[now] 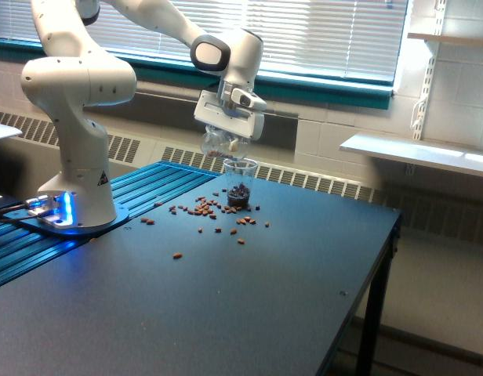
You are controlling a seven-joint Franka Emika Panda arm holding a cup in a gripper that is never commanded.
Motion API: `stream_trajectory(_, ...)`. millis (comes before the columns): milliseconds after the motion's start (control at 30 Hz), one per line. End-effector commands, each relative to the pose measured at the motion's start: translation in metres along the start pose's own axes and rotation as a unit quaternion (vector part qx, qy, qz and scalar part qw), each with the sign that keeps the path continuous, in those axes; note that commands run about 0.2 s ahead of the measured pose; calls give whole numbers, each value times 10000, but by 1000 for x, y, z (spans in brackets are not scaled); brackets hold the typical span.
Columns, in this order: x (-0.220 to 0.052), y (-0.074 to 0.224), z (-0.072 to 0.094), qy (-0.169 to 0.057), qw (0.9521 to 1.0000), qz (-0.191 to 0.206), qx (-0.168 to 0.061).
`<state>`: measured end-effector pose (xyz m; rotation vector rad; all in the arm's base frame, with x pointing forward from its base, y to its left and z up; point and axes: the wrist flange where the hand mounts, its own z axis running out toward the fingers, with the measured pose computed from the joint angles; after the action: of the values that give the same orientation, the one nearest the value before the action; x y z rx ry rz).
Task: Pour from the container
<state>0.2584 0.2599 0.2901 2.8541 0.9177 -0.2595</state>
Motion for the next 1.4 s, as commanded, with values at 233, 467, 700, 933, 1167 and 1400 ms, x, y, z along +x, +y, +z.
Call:
stream_trajectory(233,9,-3,-4,-57,10000,36,-18)
stream_trajectory(467,11,-6,-5,-87,10000,34,-32)
stream_trajectory(700,12,-8,-5,-124,9999,39,-39)
stream_trajectory(933,13,-10,-6,-141,9999,44,-42)
stream_trajectory(1167,14,-11,-7,-122,9999,78,-33)
stream_trajectory(1400,14,-11,-8,-116,9999,96,-41)
